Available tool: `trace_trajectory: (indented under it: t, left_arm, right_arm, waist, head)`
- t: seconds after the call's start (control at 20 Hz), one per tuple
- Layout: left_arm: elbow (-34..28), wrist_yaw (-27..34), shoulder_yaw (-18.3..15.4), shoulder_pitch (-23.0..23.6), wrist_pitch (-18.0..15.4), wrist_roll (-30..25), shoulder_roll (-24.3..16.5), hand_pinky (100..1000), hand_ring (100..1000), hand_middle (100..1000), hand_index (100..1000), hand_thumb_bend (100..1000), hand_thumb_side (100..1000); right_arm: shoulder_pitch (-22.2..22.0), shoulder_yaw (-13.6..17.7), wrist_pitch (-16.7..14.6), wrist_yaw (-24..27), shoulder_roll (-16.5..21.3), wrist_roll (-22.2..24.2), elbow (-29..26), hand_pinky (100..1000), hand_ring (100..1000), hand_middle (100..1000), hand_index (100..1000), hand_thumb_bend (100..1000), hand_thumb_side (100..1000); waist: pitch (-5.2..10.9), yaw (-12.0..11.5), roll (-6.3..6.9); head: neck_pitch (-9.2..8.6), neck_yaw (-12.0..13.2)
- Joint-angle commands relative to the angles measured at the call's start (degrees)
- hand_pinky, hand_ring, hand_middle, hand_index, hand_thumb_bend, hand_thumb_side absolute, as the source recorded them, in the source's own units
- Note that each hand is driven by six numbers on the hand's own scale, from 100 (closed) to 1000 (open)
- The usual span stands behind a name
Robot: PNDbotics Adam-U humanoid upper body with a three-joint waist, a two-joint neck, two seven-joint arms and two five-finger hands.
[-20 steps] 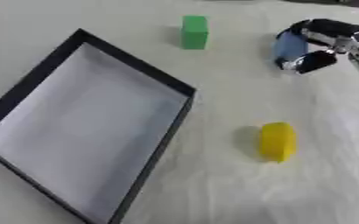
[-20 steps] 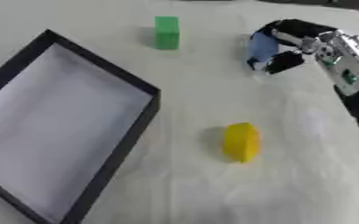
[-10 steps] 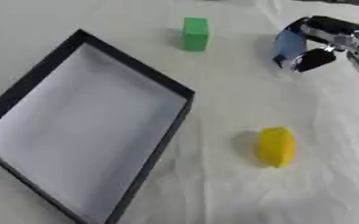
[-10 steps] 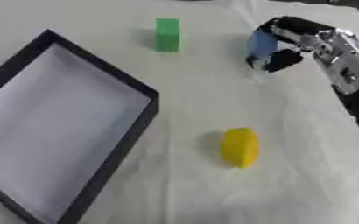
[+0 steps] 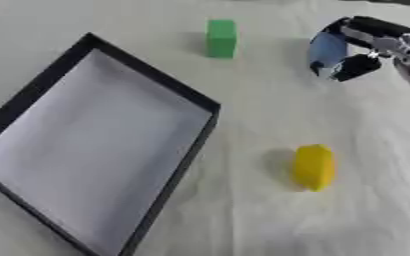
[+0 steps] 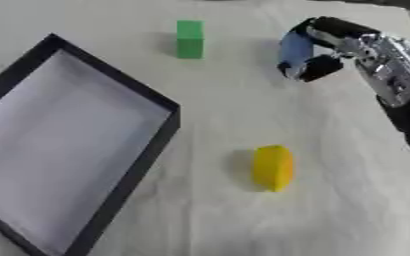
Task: Pick up objects on the table and place them in the box.
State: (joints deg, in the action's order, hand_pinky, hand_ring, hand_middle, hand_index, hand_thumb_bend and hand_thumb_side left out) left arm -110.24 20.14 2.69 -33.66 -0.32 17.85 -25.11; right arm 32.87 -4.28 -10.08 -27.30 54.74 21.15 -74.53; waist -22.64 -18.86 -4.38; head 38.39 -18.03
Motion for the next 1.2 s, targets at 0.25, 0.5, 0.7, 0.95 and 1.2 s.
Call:
trace_trajectory:
  t: [0.25,0.5,0.7,0.95,1.2]
  left_arm:
    - [-0.9,0.1,-0.4,0.0,-0.2,0.6,-0.8,857,750,810,831,241,669]
    - [-2.0,-0.2,-1.5,0.1,-1.2,1.7,-1.4,855,754,813,834,259,623]
    - [-4.0,-1.4,-2.9,-1.2,-3.6,3.3,-2.7,845,761,814,837,296,530]
    - [-4.3,-2.5,-3.7,-4.1,-7.7,4.4,-6.0,838,772,818,844,341,429]
    - [-4.3,-1.6,-3.2,-6.3,-7.9,4.1,-10.1,837,776,821,846,346,401]
  right_arm:
    - [0.5,2.2,0.9,7.4,5.1,-0.4,-6.7,782,611,661,719,100,300]
    - [0.3,4.6,2.8,17.0,7.2,-2.3,-15.9,780,589,641,718,100,231]
    - [0.3,4.8,4.5,19.2,8.0,-5.0,-23.4,764,589,642,710,100,228]
    - [1.7,2.3,5.2,18.1,8.0,-5.9,-28.9,759,604,655,709,100,253]
    - [5.5,-1.3,5.0,17.8,6.5,-3.8,-30.0,756,607,657,708,100,257]
  waist:
    - [3.14,0.3,0.10]
    - [4.91,0.5,0.12]
    - [6.44,0.2,0.36]
    - [8.61,-1.0,0.92]
    - [11.02,-2.7,1.52]
  head:
    - [1.19,0.0]
    - [2.51,0.4]
    - [3.93,-0.1]
    - [5.57,-1.3]
    - [5.73,-1.7]
